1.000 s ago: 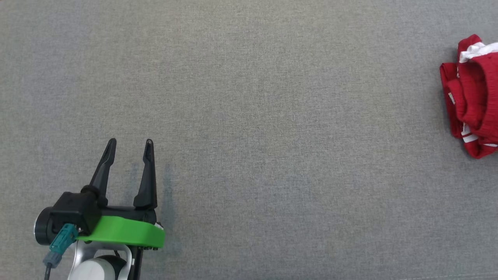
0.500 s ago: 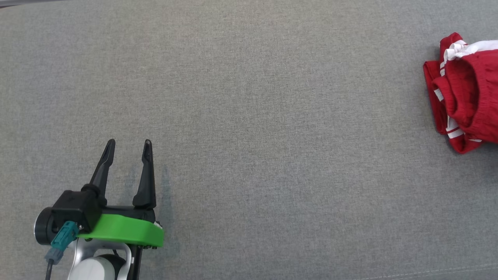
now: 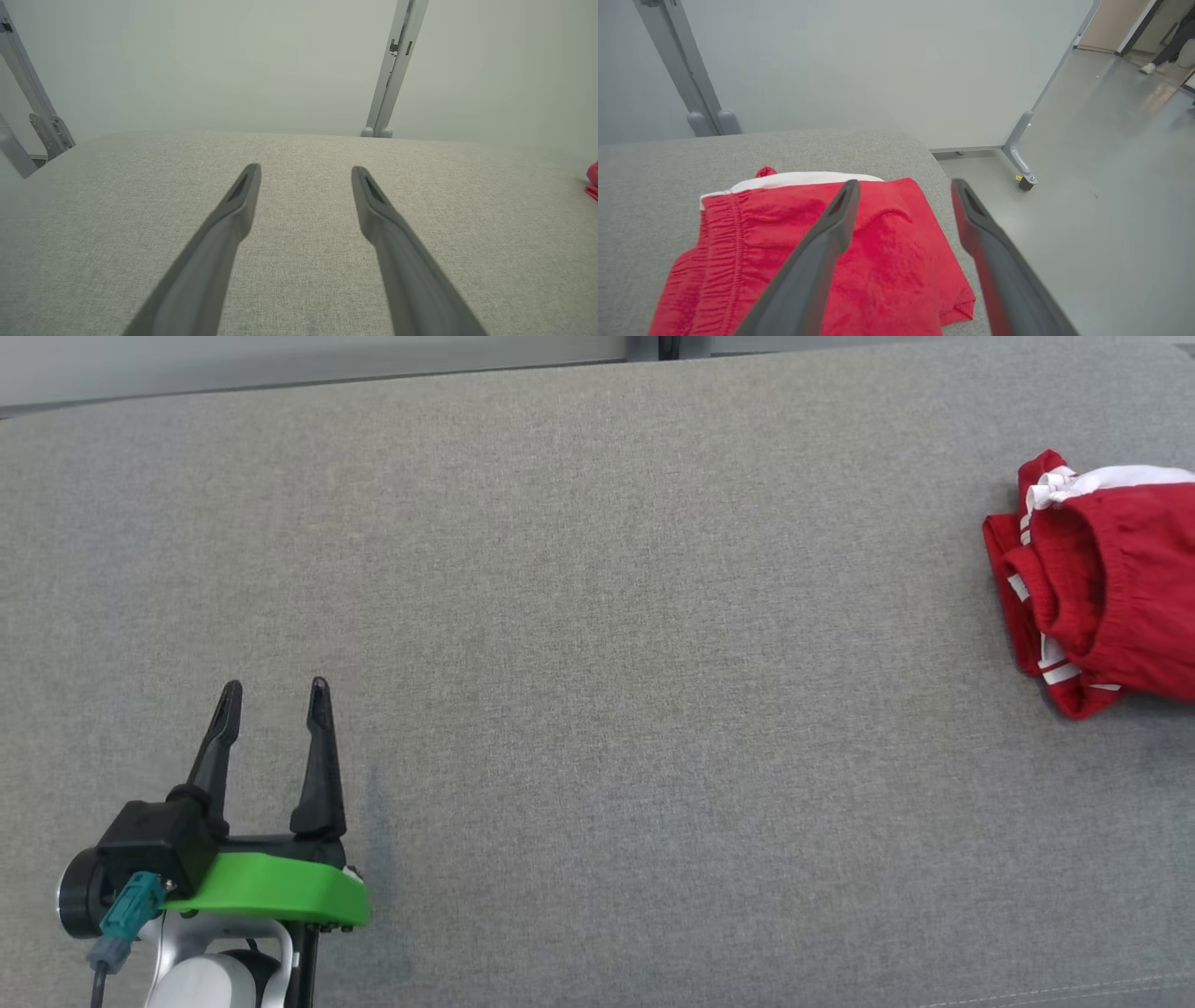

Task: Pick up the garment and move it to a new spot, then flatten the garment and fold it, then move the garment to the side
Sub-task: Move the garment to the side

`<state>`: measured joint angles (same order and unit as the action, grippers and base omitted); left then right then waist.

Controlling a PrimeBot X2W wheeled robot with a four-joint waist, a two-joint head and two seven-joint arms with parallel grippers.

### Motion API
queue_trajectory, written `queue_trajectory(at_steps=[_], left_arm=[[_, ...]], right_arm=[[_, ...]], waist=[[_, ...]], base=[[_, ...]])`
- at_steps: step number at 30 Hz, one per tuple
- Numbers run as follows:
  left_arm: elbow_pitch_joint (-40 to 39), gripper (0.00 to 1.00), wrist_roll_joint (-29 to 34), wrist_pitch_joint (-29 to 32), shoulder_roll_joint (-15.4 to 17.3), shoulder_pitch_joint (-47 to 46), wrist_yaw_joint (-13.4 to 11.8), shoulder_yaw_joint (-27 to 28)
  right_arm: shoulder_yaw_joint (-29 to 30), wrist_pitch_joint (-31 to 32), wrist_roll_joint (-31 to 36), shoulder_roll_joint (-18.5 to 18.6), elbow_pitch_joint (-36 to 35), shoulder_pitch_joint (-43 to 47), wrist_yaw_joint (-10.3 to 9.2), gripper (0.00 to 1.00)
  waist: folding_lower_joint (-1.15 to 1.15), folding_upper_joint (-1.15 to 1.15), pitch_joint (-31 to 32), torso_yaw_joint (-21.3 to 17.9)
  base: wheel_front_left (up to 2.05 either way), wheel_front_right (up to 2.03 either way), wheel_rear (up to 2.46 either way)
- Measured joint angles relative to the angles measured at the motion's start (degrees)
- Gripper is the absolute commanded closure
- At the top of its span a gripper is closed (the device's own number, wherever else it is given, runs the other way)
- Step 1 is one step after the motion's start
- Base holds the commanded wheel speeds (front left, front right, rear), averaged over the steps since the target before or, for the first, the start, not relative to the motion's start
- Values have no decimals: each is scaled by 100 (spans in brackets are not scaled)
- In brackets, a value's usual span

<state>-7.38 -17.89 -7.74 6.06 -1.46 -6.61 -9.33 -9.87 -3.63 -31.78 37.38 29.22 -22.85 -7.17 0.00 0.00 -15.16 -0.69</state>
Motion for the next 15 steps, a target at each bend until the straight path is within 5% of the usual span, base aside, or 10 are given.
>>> queue_trajectory(at_steps=[9,15], left_arm=[[281,0,20,-167,63,197,-4,420],[550,0,14,-245,79,453,-5,527]], right_arm=[[332,-1103,358,-438,-514,735,0,0],[-99,-1140,548,-1013,-1087,1278,0,0]], waist=[[0,0,467,-82],[0,0,826,-125]], base=[[0,0,0],[0,0,0]])
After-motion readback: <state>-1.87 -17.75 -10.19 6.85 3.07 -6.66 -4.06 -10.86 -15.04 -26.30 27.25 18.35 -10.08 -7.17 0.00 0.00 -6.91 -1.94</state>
